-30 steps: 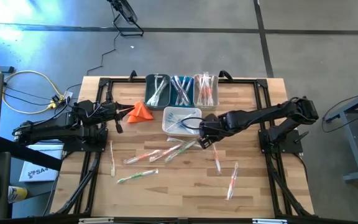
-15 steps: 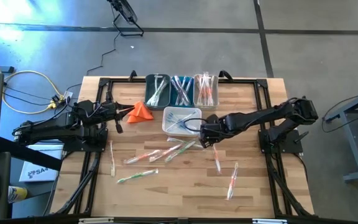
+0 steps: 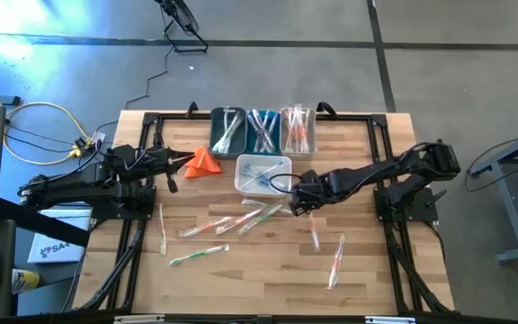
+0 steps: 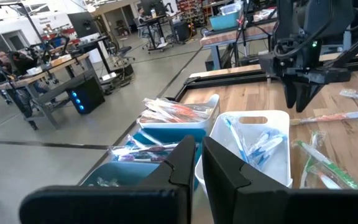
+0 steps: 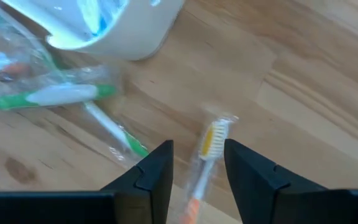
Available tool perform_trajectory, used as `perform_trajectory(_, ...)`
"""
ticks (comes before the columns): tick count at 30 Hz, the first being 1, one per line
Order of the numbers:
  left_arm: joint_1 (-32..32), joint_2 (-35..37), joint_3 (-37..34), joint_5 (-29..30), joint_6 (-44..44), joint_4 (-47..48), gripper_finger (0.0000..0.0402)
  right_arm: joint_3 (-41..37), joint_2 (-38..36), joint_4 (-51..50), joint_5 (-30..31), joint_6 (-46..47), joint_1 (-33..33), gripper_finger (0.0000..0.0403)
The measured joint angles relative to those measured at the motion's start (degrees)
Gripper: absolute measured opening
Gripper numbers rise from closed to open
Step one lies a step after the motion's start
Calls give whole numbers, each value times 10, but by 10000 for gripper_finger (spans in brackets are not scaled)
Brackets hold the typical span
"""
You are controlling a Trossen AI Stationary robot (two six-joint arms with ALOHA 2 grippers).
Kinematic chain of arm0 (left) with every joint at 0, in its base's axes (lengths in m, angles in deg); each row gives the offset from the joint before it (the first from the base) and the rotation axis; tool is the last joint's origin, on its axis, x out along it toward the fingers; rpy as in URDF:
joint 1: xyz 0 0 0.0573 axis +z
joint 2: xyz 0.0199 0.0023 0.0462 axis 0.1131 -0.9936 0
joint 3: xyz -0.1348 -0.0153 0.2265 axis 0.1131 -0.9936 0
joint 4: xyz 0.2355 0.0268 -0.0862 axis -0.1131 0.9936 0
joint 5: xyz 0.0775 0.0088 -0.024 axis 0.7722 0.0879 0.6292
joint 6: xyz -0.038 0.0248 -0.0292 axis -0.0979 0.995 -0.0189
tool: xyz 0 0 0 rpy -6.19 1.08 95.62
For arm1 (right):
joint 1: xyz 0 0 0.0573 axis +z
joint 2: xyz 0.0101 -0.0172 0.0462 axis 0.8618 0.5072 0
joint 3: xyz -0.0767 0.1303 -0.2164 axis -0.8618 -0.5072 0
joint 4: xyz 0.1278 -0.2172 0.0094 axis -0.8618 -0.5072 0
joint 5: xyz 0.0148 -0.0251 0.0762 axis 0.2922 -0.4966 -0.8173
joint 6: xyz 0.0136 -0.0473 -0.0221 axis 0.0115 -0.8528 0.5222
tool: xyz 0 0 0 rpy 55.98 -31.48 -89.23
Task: Pick & Place Toothbrushes
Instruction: Put the orange toothbrush into the gray bin
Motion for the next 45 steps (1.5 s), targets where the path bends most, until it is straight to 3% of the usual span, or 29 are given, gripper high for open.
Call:
perform_trajectory(18,0,0,0,0,0,0,23,-89,0,111,-26,30,14,135)
perform_trajectory(35,0,0,0,0,0,0,23,-117,0,116,-23,30,15,134)
perform_trajectory(45,0,0,0,0,0,0,23,-118,0,125,-10,29,15,68)
